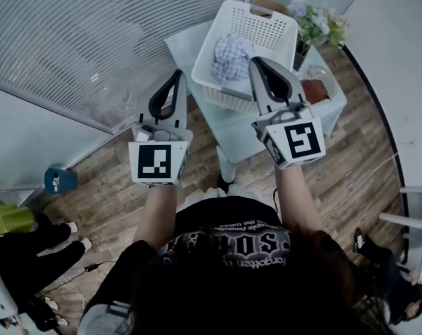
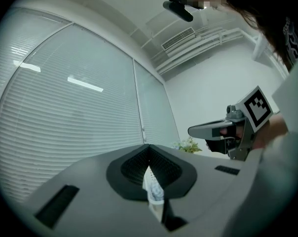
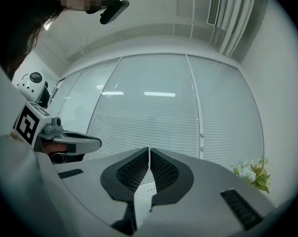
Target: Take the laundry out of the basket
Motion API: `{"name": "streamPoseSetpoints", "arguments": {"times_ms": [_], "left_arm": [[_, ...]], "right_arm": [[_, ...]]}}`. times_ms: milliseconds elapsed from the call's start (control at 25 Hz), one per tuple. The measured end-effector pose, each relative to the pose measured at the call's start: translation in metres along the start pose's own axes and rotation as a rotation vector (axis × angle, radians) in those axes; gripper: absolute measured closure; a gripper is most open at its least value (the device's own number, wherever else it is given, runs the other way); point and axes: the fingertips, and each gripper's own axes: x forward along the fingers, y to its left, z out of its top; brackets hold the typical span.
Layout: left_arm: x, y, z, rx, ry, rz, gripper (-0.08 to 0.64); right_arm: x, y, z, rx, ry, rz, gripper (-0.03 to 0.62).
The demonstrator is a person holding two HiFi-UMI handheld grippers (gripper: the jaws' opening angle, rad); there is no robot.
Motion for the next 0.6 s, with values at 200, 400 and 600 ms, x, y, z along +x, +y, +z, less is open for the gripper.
{"name": "streamPoseSetpoints", "arguments": {"times_ms": [200,400,600], "left_arm": [[0.026,0.011,-0.002,0.010,0.005,0.032,0.563],[0.045,0.020,-0.003,0.020,-0.001,0.060,0.563],[0.058,0.028,-0.007,0.034,0.004,0.067,0.563]], "right_arm": [[0.026,-0.020,0.002,-0.024,-0.028,0.028,0.563],[0.044,-0.031,-0.006,-0.005,-0.023,0.056,0.562],[0.062,-0.042,-0.013,-0.013,-0.014,0.060,0.563]]}}
